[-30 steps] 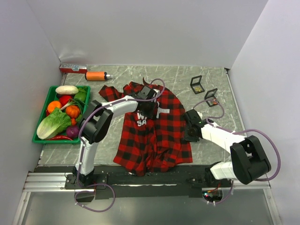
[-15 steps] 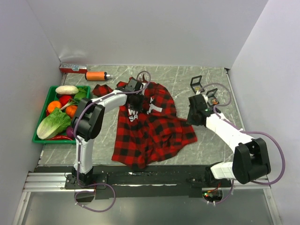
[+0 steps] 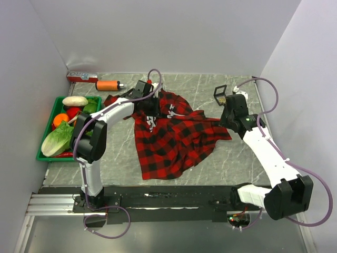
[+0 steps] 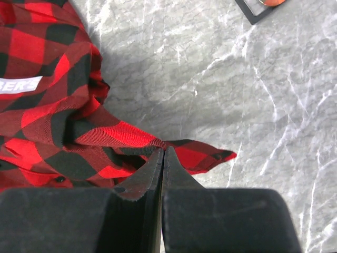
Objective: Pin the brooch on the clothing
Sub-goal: Adjust the crumpled clothing at the center of the board.
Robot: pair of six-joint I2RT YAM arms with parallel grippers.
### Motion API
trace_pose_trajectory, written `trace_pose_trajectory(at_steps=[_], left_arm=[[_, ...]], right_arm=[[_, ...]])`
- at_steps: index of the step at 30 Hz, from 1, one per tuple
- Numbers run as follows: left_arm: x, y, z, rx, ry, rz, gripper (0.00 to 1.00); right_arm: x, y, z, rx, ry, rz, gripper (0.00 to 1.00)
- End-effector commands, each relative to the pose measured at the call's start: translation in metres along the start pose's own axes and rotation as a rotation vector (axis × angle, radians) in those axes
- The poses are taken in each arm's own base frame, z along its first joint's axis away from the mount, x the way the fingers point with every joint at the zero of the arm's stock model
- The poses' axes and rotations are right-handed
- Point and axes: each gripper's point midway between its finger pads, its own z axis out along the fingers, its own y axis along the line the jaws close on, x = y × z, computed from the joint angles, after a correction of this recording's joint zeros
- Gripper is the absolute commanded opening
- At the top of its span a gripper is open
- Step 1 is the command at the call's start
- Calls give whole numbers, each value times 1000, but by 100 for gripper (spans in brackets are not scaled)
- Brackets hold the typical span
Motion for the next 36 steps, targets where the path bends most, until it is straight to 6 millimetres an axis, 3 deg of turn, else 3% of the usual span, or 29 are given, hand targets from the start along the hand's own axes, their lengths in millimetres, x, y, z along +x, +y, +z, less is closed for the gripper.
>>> trace_pose_trajectory(at_steps=[1,4,5,6,8,11,13,16,17,20,26,29,30,32,33,36], left_arm=[[-9,67,-21,-217,-31,-20,5],[-8,64,-19,-201,-26,-30,7],[-8,61,-17,-183,-24,-31,9],[-8,58,-16,-167,-24,-33,18],[-9,46,-14,-104,-25,-40,18],[-5,37,-12,-71,-23,-37,18],[-3,36,-10,-77,-18,-27,17],[-3,39,-8,-96,-14,-29,17],[-4,40,-8,-104,-15,-29,17],[-7,37,-11,-99,-30,-26,17],[-10,27,-16,-77,-45,-22,19],[-9,11,-21,-64,-51,5,43],[-8,7,-23,-68,-56,23,55],[-8,-11,-34,-80,-77,60,69],[-7,-14,-37,-89,-87,65,84],[-7,-30,-60,-109,-161,65,96]], right_arm=[[-6,-61,-18,219,-33,-28,0],[19,-52,-8,150,27,-28,0],[34,-50,-3,130,65,-30,0],[42,-47,0,109,87,-24,0],[66,-38,11,53,147,-9,0],[84,-47,20,105,196,-3,1],[86,-45,20,91,188,-12,4],[87,-28,13,13,152,-12,43],[90,-26,11,8,140,-16,62],[101,1,-5,-61,95,-52,71],[133,53,-21,-213,105,-117,66],[147,78,-15,-265,148,-158,57],[156,81,-7,-248,182,-185,55],[153,96,-3,-257,179,-204,52],[159,100,3,-246,195,-235,51],[163,106,19,-193,208,-248,49]])
